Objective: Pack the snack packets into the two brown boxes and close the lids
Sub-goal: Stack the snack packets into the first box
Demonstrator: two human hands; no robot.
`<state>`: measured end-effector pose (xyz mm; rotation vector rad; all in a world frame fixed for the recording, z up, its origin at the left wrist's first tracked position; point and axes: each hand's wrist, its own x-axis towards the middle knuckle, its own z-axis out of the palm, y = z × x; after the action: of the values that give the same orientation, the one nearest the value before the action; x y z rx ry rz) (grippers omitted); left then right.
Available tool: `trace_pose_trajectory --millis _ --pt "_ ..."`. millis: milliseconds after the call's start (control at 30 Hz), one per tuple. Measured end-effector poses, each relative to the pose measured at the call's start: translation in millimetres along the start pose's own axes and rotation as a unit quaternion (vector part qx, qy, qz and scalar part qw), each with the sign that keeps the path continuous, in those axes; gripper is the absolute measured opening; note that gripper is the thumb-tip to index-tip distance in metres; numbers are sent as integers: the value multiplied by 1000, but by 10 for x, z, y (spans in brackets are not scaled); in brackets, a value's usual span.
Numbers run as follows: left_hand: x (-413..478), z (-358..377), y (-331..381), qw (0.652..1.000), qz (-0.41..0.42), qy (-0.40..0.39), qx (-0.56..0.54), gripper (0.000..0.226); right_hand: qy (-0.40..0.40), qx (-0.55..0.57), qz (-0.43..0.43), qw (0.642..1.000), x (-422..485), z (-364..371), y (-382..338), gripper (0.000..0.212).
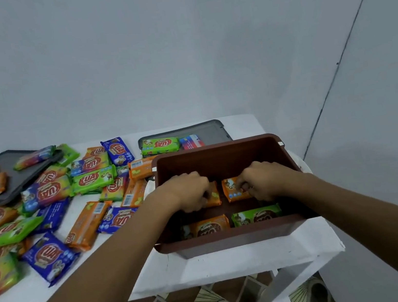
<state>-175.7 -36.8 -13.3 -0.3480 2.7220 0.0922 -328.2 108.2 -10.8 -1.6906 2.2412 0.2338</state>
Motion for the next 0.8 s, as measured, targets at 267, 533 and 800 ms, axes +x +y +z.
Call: trace_pose_trajectory --millis 267,533,800 --pt "-454 -266 -675 942 20 333 -46 16 139 80 -60 985 284 -679 -323 27" --pt "-320 2 -1794 966 -72 219 -117 25 182 119 -70 974 1195 -993 -535 23" --pt "-87 76 -2119 983 -12 90 -158 39 41 8 -44 998 2153 -986 -722 43"
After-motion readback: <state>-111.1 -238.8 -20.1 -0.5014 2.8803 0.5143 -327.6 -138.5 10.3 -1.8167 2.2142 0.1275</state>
